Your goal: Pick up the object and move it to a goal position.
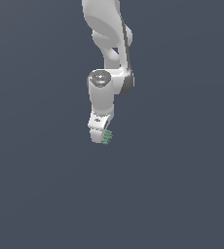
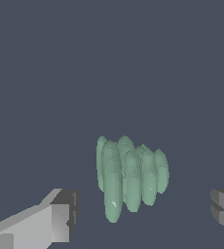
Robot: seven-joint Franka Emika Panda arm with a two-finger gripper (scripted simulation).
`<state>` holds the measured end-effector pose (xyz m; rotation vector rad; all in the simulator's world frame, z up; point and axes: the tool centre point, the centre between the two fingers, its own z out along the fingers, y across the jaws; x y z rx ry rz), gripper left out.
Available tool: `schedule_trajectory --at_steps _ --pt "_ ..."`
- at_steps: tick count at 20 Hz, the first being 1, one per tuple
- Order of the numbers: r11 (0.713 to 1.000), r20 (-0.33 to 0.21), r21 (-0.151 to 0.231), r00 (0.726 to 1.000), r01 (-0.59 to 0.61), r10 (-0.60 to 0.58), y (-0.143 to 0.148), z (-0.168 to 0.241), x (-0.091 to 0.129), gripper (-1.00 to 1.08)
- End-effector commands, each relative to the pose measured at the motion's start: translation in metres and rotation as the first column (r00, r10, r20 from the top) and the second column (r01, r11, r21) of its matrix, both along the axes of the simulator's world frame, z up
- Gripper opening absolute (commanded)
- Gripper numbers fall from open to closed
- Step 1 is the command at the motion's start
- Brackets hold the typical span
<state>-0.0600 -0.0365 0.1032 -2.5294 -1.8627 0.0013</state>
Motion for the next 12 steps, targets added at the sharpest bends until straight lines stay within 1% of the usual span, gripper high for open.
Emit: schedule_trajectory --at_steps 1,8,12 --pt "1.000 0.001 0.000 1.000 -0.022 0.022 0.000 -0.001 -0.001 1.00" --pt "1.000 0.001 0.000 1.000 -0.029 0.029 0.000 -0.002 -0.001 1.00" --pt "1.000 0.001 0.000 1.000 -0.030 0.030 0.000 -0.013 -0.002 1.00"
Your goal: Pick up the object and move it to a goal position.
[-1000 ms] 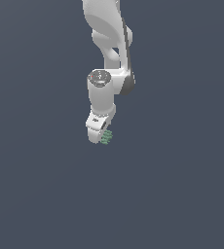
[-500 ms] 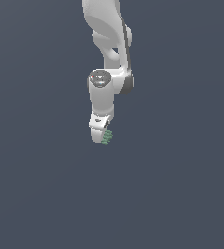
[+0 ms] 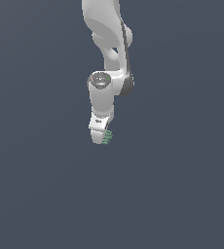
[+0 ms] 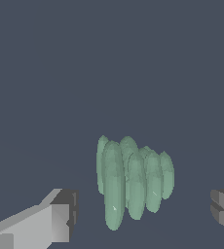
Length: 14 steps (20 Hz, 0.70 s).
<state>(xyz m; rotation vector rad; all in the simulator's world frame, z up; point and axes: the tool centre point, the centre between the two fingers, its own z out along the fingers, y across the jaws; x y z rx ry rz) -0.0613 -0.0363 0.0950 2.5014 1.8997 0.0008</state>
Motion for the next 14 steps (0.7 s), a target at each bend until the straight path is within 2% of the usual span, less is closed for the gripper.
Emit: schedule_trajectory --at_steps 1,7,12,13,14 --pt "1.000 -0.001 0.000 1.000 -0.001 0.001 0.000 -0.009 -0.001 1.00" --pt "1.000 -0.001 0.000 1.000 -0.004 0.004 0.000 -0.036 -0.001 1.00" --pt "1.000 -0.001 0.000 1.000 -0.004 0.004 0.000 -0.043 -0.001 1.00" --pt "1.000 -0.001 0.000 1.000 -0.004 0.004 0.000 -0.043 -0.001 -1.00" --pt "1.000 -0.001 0.000 1.000 -0.004 0.004 0.000 -0.043 -0.001 -1.00"
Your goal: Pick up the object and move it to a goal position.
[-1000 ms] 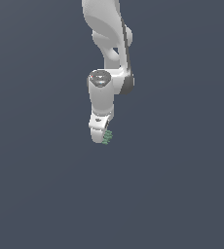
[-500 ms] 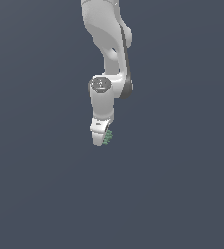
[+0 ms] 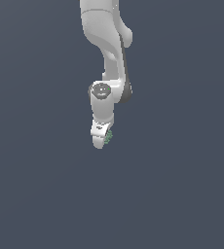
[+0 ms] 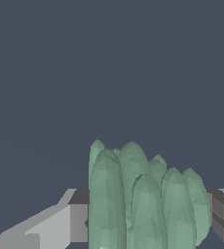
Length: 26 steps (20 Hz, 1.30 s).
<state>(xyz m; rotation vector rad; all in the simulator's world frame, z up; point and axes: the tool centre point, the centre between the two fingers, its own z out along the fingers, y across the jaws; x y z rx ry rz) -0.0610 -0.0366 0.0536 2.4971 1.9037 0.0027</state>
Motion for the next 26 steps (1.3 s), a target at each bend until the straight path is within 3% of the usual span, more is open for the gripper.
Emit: schedule_trajectory --at_steps 1,15,26 --pt "1.000 -0.002 0.000 1.000 0.000 0.000 0.000 -0.002 -0.001 -1.00" --pt "1.000 0.001 -0.001 1.000 0.000 0.000 0.004 0.009 0.004 -1.00" --pt "1.000 0.000 0.001 1.000 -0.001 0.001 0.032 0.070 0.031 -1.00"
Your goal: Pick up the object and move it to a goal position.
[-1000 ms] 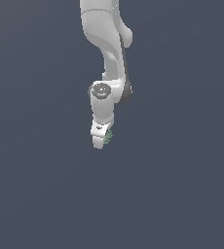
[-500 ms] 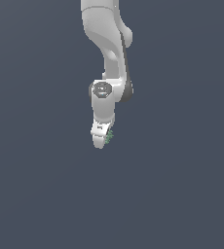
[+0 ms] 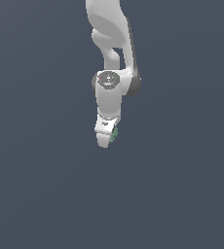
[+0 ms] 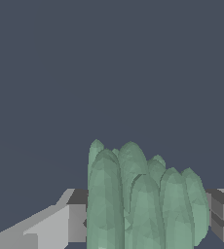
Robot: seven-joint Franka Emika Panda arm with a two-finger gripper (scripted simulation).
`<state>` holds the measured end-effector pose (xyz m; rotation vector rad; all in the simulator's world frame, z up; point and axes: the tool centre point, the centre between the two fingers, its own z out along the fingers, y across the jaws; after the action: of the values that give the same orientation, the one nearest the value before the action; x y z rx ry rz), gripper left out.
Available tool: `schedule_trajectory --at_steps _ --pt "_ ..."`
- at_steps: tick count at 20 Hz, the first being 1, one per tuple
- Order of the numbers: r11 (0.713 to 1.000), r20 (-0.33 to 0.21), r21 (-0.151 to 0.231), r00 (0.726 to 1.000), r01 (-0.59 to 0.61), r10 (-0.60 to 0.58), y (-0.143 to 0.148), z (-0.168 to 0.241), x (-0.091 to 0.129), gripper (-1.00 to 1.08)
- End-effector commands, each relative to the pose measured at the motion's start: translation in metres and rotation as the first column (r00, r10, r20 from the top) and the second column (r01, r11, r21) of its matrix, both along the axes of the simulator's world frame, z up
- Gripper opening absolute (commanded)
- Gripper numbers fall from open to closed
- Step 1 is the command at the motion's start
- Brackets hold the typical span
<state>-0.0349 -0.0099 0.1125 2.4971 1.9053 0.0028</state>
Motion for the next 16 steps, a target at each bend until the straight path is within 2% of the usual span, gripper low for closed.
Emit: schedule_trajectory --at_steps 1,16 --pt "1.000 0.000 0.001 1.000 -0.001 0.001 0.009 0.020 0.009 -1.00" --pt "1.000 -0.001 0.002 1.000 0.000 0.000 0.066 0.148 0.068 -1.00"
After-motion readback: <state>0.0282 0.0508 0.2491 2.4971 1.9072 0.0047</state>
